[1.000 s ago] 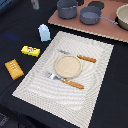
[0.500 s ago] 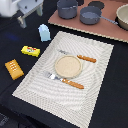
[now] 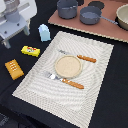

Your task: Place the bread, butter, and milk from the table onto the serving area.

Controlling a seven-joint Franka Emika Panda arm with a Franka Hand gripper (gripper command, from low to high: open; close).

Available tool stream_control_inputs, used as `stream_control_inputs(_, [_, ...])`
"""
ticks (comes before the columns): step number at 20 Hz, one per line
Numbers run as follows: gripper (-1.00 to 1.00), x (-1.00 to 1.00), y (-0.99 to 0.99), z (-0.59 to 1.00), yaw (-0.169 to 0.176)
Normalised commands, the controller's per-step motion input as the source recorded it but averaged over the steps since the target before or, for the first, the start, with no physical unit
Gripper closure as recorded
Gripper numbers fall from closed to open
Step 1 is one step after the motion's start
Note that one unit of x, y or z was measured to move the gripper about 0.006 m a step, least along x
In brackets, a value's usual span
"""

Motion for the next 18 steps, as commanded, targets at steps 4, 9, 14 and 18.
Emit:
stream_control_inputs(4, [-1.0,-0.01,-0.41,-0.45,-0.005])
stream_control_inputs(9, [-1.0,-0.07,-0.38,-0.48,-0.016])
stream_control_inputs(14, [-1.0,-0.01,-0.23,-0.45,-0.012])
stream_control_inputs(18, [-1.0,0.06,-0.05,-0.35,-0.027])
